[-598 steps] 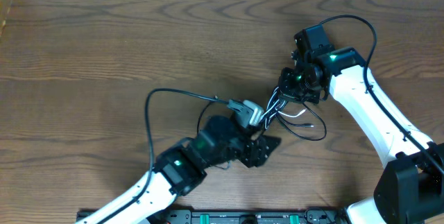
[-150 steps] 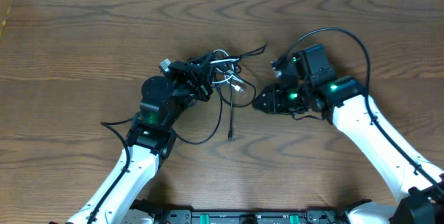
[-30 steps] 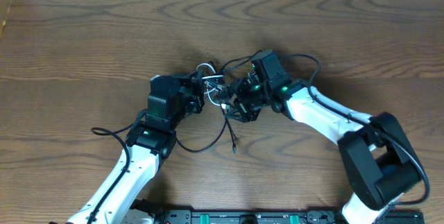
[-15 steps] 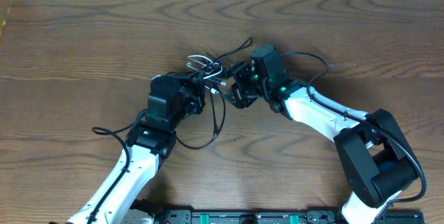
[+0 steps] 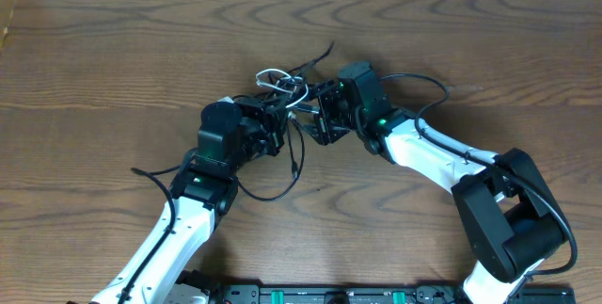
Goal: Untangle cables
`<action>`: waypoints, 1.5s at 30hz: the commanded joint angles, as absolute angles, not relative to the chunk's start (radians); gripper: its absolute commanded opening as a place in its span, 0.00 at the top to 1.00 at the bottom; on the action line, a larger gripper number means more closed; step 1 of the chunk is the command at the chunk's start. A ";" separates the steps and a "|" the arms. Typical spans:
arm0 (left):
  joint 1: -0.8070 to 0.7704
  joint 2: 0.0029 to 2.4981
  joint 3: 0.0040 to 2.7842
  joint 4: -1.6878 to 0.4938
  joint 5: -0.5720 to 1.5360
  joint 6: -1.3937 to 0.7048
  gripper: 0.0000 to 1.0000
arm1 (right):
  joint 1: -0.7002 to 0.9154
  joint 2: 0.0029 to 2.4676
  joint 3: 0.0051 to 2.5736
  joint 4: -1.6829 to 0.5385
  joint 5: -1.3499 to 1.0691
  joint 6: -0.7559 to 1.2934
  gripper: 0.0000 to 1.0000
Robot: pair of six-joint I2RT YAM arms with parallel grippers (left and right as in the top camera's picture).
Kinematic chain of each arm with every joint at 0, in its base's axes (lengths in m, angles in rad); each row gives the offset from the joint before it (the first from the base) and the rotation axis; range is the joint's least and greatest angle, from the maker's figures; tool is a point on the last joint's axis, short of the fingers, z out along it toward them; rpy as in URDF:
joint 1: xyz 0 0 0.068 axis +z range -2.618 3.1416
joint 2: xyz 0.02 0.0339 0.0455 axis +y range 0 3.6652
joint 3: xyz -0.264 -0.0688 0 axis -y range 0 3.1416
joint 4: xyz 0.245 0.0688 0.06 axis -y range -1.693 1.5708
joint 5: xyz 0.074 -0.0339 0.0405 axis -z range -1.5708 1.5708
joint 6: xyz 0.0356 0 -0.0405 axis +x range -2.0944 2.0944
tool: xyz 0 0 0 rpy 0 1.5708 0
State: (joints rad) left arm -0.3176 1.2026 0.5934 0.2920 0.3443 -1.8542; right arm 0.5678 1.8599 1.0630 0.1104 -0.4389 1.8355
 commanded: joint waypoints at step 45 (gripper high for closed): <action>-0.322 1.195 0.604 0.257 0.583 -1.748 0.92 | 0.603 1.866 1.065 0.174 -0.508 1.613 0.99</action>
